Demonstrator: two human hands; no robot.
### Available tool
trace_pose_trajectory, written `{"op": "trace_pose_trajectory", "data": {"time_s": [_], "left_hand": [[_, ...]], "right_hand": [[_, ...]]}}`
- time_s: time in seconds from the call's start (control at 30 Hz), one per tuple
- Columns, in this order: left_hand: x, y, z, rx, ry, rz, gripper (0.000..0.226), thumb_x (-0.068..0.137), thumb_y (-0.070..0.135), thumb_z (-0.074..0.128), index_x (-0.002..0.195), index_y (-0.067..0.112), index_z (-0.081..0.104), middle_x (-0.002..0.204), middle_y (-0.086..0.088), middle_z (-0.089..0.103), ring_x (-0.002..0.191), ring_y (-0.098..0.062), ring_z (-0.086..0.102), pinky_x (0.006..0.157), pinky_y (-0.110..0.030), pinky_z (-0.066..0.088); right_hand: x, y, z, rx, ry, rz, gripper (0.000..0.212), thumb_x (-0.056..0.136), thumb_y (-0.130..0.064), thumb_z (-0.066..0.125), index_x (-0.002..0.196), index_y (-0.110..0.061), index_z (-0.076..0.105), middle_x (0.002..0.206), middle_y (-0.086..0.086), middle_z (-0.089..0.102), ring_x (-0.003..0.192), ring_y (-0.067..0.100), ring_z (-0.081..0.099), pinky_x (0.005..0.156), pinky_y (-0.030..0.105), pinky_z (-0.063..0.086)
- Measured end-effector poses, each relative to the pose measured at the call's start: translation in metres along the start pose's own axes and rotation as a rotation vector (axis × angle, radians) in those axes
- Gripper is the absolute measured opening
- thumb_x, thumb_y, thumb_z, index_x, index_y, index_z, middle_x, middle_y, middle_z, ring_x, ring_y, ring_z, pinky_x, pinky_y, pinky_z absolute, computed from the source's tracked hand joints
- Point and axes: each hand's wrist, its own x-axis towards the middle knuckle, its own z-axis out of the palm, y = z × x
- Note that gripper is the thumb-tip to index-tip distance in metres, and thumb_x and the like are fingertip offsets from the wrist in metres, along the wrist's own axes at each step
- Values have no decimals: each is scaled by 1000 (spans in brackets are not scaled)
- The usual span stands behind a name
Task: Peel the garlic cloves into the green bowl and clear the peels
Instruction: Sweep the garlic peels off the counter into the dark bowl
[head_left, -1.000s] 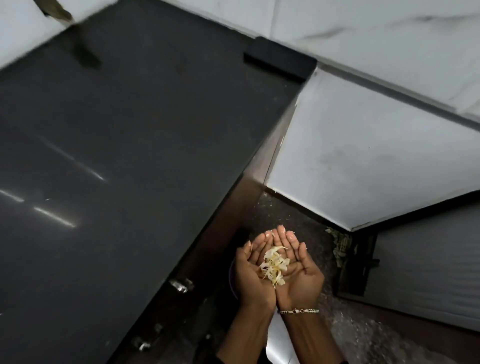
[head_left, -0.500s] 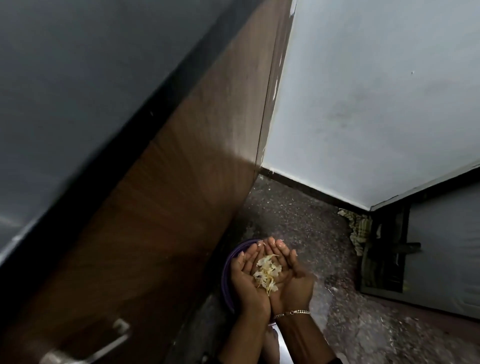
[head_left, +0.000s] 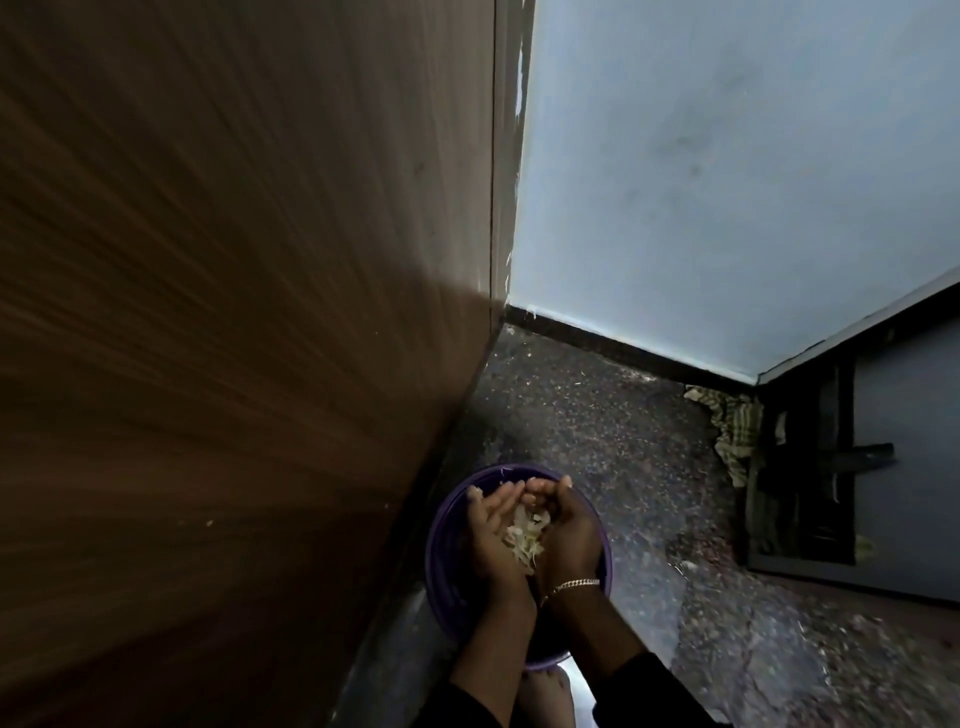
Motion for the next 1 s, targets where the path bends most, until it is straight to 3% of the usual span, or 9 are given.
{"op": "trace_pose_trajectory", "data": {"time_s": [0.1,0.27,0.47,0.6,0.67,0.73,0.8,0.93,1.0], "left_hand": [[11,-9,-13,77,-20,21,66,101,59,30,123,7,64,118,-12,72,115,-26,64,102,-41,46],[23,-12,-33,156,-31,26,99,62,97,33,119,23,67,109,8,77,119,-18,61,118,-49,29],[19,-12,-32,152,-77,1,96,74,90,27,115,15,71,121,2,71,127,-16,54,108,-35,30],[25,-14,-31,72,-12,27,81,93,69,31,87,-2,70,106,-19,74,117,-28,63,110,-37,41],[27,-11,-32,89,-4,41,96,77,88,37,87,-2,69,102,-18,76,110,-25,68,101,-32,46],[29,-11,-33,102,-7,51,111,64,98,36,100,-1,70,106,-16,75,107,-21,69,97,-30,46],[31,-10,-32,70,-4,21,94,87,82,24,113,3,68,115,-16,72,117,-25,63,107,-35,42],[37,-9,-29,-5,-49,-65,82,97,72,19,124,8,63,125,-15,67,124,-27,53,111,-39,34],[40,-9,-32,-3,-62,-99,83,95,75,19,125,12,63,129,-12,65,129,-24,49,117,-38,28]], "right_hand": [[15,6,-10,-268,12,-113,41,103,-27,48,78,-6,73,79,17,71,79,29,67,84,45,51],[32,15,-30,-639,3,-223,31,92,14,48,95,-5,72,94,17,76,89,28,72,78,33,59],[27,16,-34,-803,80,-254,23,102,-9,53,85,-2,66,57,5,62,40,12,51,41,25,41],[30,18,-36,-1005,114,-334,55,98,-29,61,47,-16,46,39,-4,43,38,6,38,47,29,31],[31,17,-37,-1005,114,-339,50,93,-15,64,45,-14,50,41,-6,45,42,6,39,49,28,33],[28,20,-38,-937,22,-338,45,90,-5,66,49,-16,52,46,-6,48,47,6,41,52,28,36],[21,28,-39,-916,-115,-359,36,90,-10,67,59,-19,51,58,-7,53,56,5,47,60,28,41],[24,46,-65,-1342,-185,-520,36,89,-52,46,89,-18,59,90,-6,58,90,16,53,79,34,33],[34,47,-81,-1573,-101,-547,38,89,-46,40,105,-17,59,105,3,56,98,27,52,82,37,33]]}}
